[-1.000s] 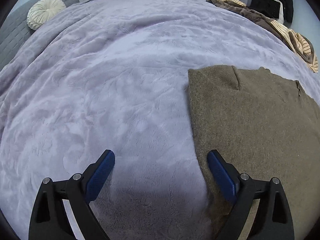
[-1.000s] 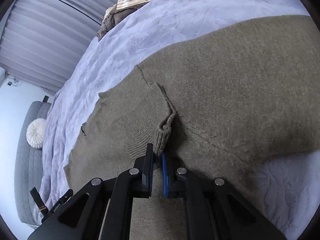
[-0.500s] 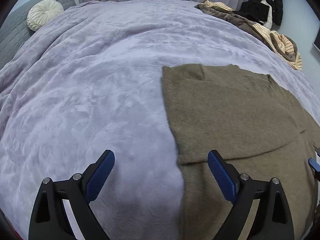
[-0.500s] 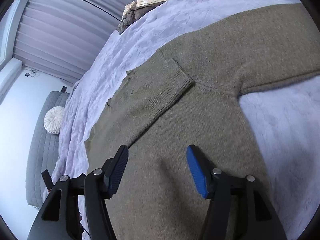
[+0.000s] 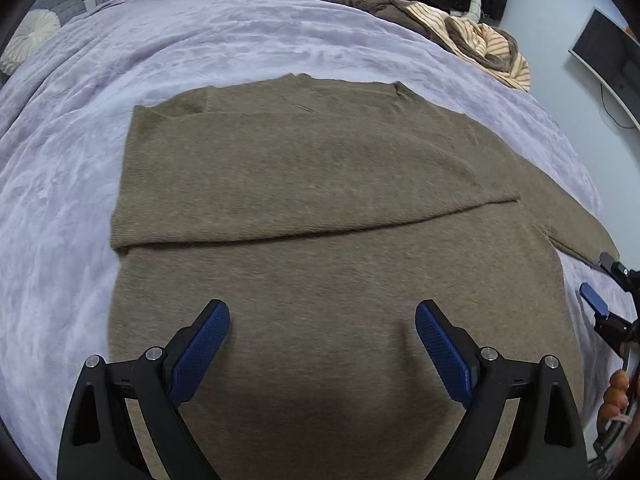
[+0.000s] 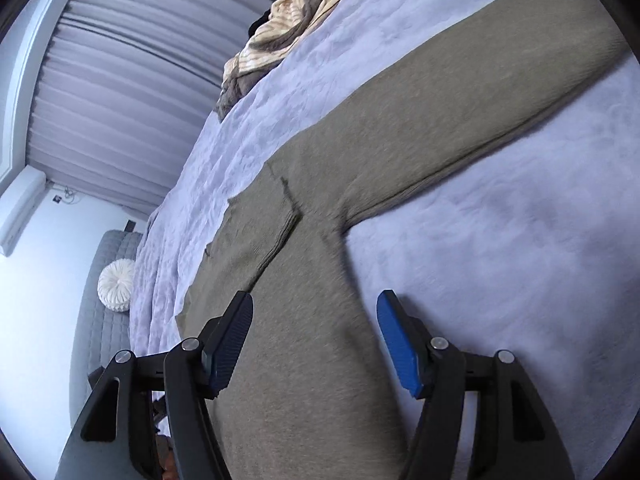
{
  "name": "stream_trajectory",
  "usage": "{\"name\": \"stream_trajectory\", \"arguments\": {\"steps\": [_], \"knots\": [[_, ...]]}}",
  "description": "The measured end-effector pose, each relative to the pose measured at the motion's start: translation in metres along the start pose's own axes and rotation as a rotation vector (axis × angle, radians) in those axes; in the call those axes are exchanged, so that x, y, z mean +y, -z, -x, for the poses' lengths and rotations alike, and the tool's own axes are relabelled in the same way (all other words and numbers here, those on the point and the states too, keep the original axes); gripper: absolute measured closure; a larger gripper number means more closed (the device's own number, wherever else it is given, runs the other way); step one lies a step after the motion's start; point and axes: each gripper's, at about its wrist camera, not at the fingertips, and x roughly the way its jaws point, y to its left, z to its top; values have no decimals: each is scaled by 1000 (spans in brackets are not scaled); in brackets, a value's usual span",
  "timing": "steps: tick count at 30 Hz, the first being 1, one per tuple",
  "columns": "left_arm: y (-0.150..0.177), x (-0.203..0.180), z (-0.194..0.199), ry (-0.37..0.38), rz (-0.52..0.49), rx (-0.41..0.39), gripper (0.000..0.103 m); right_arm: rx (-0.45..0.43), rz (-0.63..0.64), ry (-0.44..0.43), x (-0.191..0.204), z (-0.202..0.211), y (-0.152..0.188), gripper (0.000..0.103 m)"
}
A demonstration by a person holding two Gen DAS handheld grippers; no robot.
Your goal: Fold small clothes
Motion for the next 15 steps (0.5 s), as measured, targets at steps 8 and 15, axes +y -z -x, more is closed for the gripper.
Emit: {"name": "stream_trajectory", "arguments": {"steps": [8, 15], "knots": [[2, -44, -10, 5, -48, 28, 9, -254, -252, 106, -88, 69, -64, 35], [-1, -55, -15, -9, -55, 41, 9, -418, -437, 2, -131, 88, -96, 35]]}}
